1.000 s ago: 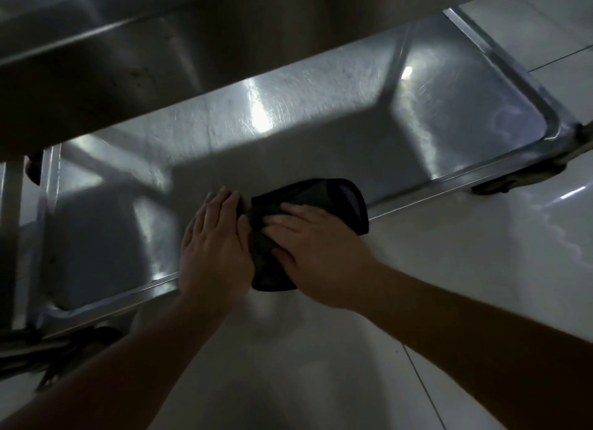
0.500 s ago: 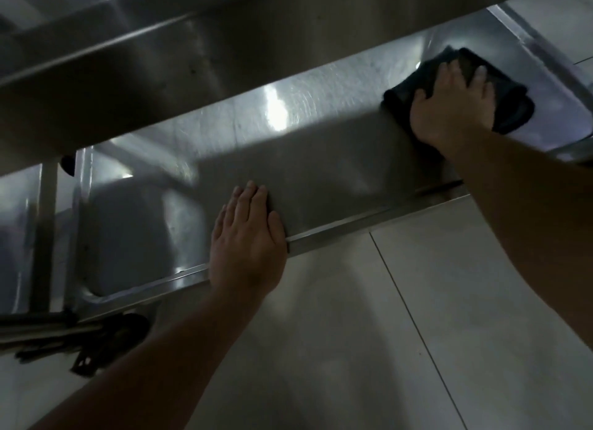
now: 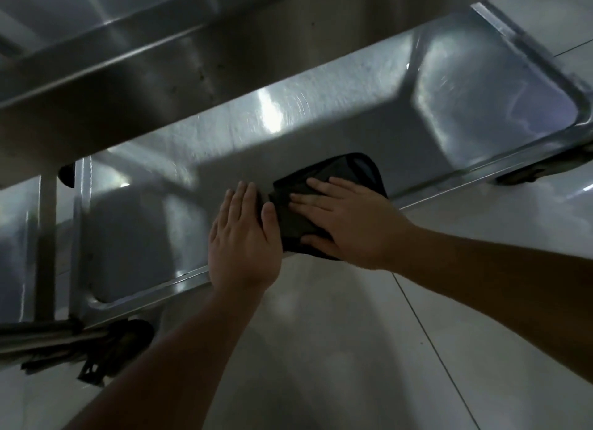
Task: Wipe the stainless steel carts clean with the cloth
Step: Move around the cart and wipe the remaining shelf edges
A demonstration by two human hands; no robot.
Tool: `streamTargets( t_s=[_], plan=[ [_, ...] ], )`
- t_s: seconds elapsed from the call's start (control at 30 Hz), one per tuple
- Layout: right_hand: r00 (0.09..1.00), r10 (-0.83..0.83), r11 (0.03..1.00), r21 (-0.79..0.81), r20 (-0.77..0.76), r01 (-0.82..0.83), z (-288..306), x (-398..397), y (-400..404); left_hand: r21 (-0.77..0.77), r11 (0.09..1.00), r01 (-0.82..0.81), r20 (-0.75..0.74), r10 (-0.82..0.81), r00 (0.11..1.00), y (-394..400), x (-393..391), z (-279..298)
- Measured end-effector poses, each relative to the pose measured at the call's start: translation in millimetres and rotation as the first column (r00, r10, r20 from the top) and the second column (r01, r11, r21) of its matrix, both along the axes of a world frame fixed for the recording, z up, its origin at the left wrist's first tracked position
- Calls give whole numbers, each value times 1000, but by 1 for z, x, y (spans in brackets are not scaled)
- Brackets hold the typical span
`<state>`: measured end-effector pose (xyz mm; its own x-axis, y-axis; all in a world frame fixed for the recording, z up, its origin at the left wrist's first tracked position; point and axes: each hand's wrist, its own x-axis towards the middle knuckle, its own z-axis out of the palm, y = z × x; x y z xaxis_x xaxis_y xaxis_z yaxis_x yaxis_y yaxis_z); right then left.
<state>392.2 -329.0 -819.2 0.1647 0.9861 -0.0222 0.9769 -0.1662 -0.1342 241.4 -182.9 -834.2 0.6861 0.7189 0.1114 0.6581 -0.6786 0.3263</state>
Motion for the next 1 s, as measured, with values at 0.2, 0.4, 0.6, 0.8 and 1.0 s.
streamTargets(
  t_s=[0.2, 0.4, 0.6, 0.8, 1.0],
  plan=[
    [996, -82, 991, 110, 23, 79, 2, 26, -58, 5, 1000, 1, -63, -1, 998, 0, 0, 4],
    [972, -150, 983, 136, 180, 126, 15, 36, -67, -99, 995, 8, -128, -20, 992, 2, 4, 10],
    [963, -45, 960, -255, 264, 115, 59, 36, -30, -205, 972, 116, -159, -150, 976, 17, -6, 30],
    [990, 32, 778, -625, 140, 63, 99, -4, -24, -282, 952, 118, -237, -188, 953, 8, -49, 66],
    [974, -225, 577, -804, 9, 141, 153, -85, -55, -379, 924, 47, -476, -238, 847, -35, -124, 123]
  ],
)
